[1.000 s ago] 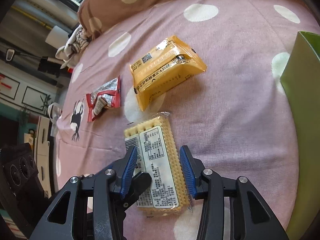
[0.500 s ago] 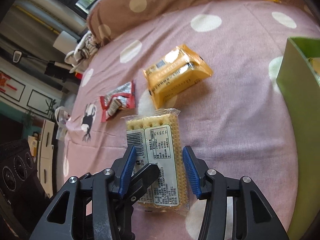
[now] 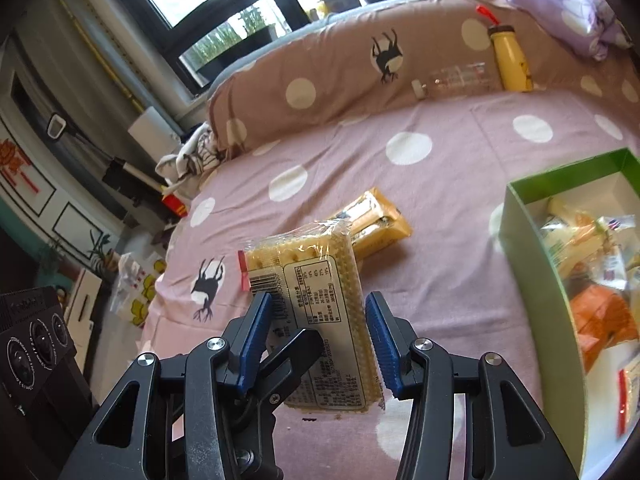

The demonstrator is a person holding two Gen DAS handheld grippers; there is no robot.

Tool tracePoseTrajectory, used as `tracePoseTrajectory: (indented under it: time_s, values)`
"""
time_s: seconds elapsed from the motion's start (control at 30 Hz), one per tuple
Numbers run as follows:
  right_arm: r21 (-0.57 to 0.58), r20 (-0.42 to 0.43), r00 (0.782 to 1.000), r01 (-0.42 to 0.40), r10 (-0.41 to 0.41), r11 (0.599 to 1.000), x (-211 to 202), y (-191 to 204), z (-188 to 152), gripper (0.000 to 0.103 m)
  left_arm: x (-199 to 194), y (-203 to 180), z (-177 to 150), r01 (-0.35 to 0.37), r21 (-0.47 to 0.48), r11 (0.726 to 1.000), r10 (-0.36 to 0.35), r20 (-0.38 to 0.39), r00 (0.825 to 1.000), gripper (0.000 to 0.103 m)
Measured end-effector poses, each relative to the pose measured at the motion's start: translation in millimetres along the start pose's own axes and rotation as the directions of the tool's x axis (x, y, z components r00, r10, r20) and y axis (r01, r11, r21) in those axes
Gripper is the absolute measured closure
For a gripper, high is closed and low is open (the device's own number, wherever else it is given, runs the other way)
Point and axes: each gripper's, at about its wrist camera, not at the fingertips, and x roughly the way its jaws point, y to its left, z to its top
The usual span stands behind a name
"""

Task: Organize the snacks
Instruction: 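Grasp the long cracker pack with the right gripper and lift it, then carry the cracker pack with the right gripper over the green box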

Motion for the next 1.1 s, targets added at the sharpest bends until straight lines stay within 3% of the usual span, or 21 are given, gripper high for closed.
tracePoseTrajectory:
  time_s: [0.33,0.7,1.1]
  values:
    - [-0.024,0.070,0.996,0.062,-0.060,0.998,-26.6,-0.2,0.2,0.051,-7.1,-20.5,-1.1,0.042,0.008,0.999,-0.042,0.044,0.998,0.074]
    - [-0.029,0.123,0.990,0.068,-0.064,0.997,-52.8,-9.3,3.2,0.051,-14.0,-49.6,2.2,0.053,0.038,0.998,-0.056,0.079,0.995,0.074]
    - [0.120,0.211,0.969,0.104,-0.128,0.987,-99.9,-81.0,9.3,0.051,16.1,-128.9,12.3,0.098,0.189,0.977,-0.103,0.016,0.995,0.074]
